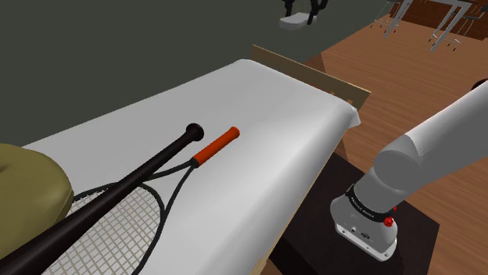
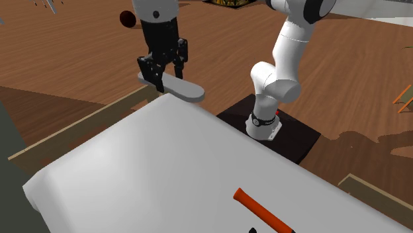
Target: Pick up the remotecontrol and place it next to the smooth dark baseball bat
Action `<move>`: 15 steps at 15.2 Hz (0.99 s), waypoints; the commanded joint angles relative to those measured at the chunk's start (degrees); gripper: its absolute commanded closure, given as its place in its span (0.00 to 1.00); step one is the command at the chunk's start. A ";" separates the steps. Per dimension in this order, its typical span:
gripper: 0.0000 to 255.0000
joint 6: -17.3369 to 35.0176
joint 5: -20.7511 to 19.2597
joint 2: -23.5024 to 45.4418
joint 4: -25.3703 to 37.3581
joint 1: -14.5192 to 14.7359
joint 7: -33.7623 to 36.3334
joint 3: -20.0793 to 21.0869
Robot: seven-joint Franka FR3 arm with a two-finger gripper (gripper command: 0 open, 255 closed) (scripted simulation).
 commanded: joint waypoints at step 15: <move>1.00 -14.41 -0.78 7.24 21.60 0.12 0.46 0.40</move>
